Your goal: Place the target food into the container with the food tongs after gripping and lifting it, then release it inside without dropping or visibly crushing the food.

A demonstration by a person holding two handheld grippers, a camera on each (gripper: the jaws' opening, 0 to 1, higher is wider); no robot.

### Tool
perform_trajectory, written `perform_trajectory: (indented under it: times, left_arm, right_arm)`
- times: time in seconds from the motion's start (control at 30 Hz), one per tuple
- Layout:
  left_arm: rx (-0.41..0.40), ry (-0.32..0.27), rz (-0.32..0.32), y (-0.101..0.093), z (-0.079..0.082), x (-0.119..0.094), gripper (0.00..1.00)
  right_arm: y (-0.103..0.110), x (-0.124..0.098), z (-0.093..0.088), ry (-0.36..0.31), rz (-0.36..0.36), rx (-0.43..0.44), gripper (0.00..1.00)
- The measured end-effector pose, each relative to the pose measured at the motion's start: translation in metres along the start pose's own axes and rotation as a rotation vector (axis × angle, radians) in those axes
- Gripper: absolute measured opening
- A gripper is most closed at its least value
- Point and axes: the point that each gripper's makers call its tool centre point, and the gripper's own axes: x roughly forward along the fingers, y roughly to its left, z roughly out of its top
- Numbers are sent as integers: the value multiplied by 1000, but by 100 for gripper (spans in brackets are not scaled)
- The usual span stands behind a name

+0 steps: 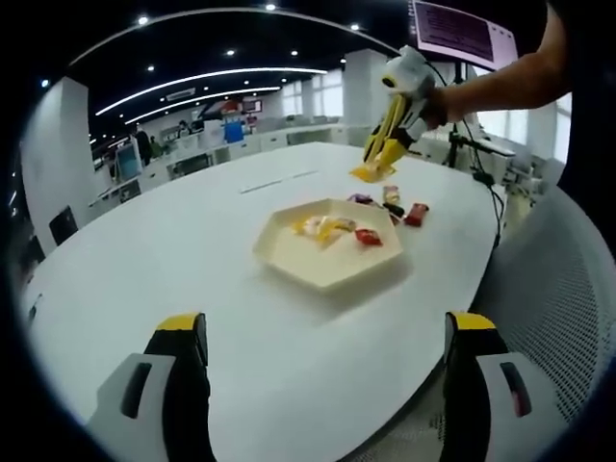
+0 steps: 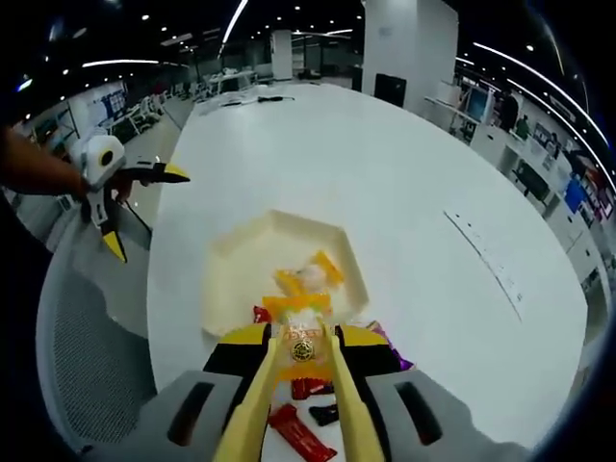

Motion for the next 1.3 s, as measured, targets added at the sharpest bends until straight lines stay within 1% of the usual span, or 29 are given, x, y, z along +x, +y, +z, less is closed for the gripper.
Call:
perform_trajectory:
  times: [0.37,0.67,0.73,0.83,0.9,0.93,0.97,1.0,1.07,1.2,1.3]
  left_arm:
    - [-6,-1,4,1,0,-1,99]
    - [-16,-21,-1,1,4,-2,99]
    - [-24,-5,-2,1,1,-1,99]
    - [-9,0,-6,-1,0,0,99]
    - [2,-5,3,1,1,-1,99]
    - [-4,-8,3,1,1,-1,99]
    - [-23,2,-5,0,0,-2,99]
    - [-20,12,-10,-2,-2,-2,99]
    - [-8,11,-11,-2,-2,-1,99]
    - [-17,5,-5,0,-1,-2,99]
    - [-20,17,-12,-1,-3,-2,98]
  right_arm:
    - [8,10,22,-5,16,-25,25]
    - [16,18,41,-9,28,-55,25]
    - [19,21,48,-15,30,-63,25]
    - [24,25,59,-26,37,-68,25]
    - [27,29,65,-31,45,-74,25]
    - [29,30,67,-30,46,-80,25]
    - [31,32,71,-30,51,-84,25]
    - [33,34,73,-31,55,-88,25]
    - [34,36,78,-34,57,-91,25]
    - [38,41,86,-33,62,-105,25]
    - [40,44,91,-30,65,-117,25]
